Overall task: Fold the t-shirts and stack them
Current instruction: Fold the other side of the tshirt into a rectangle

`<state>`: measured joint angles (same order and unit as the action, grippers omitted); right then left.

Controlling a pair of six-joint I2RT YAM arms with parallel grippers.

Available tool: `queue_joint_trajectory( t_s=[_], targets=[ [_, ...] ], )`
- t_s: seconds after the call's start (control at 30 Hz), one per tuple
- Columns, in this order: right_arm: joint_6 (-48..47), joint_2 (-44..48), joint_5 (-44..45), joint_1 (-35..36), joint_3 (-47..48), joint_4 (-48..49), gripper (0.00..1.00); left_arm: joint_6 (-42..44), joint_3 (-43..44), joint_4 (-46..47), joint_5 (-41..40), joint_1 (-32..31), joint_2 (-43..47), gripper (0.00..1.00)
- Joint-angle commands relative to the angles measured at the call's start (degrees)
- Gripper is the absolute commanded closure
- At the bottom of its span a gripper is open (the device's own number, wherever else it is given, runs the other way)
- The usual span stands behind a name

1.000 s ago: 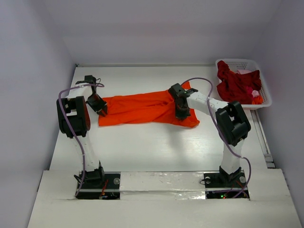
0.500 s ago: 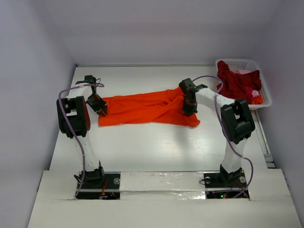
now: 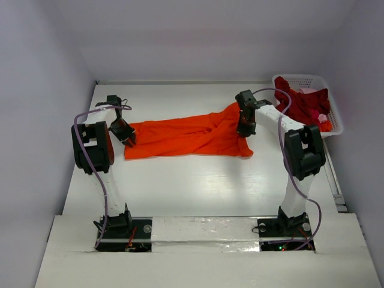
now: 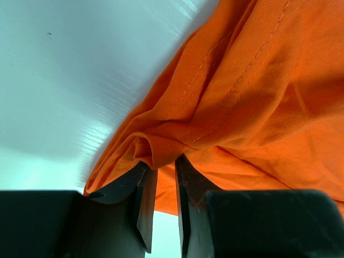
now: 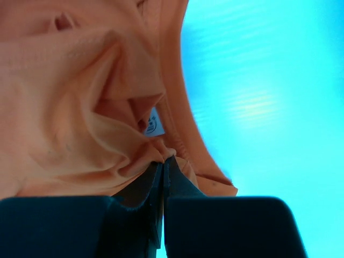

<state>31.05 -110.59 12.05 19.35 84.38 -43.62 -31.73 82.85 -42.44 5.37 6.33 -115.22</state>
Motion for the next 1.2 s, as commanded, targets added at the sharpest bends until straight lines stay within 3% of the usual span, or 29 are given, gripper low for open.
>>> queue_joint_trajectory(
  t_s=[0.0,0.77,0.93,1.0,1.1,1.13,1.17],
  targets=[
    [-1.25,-0.15,1.48,-1.16,3.86,-0.59,1.00,0.70,-0.06,-0.10,-0.71,-0.18,2.81,0.84],
    [-1.87,-2.70,2.89,-7.40,5.27,-2.00,1.00,0.70,0.82,-0.45,-0.62,-0.18,2.19,0.84],
    [-2.57,-2.79,-0.71,-7.40,4.22,-1.12,1.00,0.61,1.09,-0.46,-0.53,-0.18,2.02,0.84],
    [-3.01,-2.18,-2.38,-7.40,3.52,-0.51,0.94,0.61,1.26,-0.46,-0.53,-0.18,2.01,0.84],
    [-3.19,-1.39,-3.17,-7.40,2.72,0.11,0.68,0.52,1.44,-0.54,-0.62,-0.18,1.93,0.84],
    [-3.19,-1.04,-3.09,-7.40,2.63,0.11,0.52,0.52,1.44,-0.54,-0.62,-0.18,2.01,0.84],
    [-3.01,-0.77,-2.92,-7.40,2.37,0.11,0.45,0.52,1.44,-0.54,-0.62,-0.18,1.93,0.84]
  ],
)
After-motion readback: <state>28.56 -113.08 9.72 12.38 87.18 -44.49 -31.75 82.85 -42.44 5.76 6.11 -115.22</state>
